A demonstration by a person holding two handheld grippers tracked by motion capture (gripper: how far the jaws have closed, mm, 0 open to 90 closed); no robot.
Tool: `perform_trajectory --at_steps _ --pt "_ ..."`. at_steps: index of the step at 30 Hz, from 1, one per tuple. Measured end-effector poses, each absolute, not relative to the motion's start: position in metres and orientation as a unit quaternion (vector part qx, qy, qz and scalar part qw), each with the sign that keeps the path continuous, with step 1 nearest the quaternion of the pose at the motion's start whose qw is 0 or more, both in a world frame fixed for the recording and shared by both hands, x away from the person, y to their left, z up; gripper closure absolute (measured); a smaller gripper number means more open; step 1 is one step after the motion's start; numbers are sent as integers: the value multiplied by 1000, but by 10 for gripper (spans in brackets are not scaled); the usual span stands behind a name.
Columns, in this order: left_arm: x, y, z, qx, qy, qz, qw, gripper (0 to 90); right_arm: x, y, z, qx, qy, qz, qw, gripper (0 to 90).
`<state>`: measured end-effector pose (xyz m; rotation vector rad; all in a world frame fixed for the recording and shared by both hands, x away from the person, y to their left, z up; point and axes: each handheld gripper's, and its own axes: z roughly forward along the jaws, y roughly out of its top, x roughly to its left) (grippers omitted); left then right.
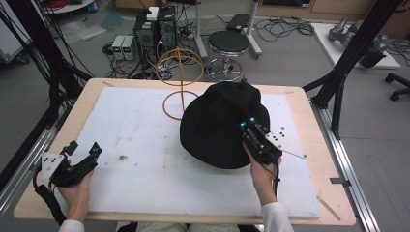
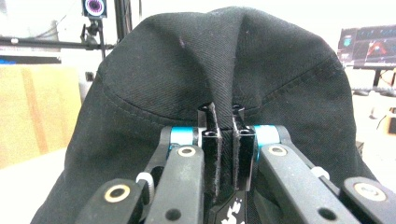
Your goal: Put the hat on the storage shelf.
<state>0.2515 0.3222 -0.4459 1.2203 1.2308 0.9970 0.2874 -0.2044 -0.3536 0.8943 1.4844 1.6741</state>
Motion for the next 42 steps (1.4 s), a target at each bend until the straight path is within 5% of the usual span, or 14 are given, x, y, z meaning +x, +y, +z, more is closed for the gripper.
perform_trajectory --at_steps 18,42 --pt "253 321 -446 516 515 416 543 223 304 -202 -326 341 509 695 376 859" --pt "252 316 -445 529 499 420 543 221 356 -140 -271 322 483 707 404 859"
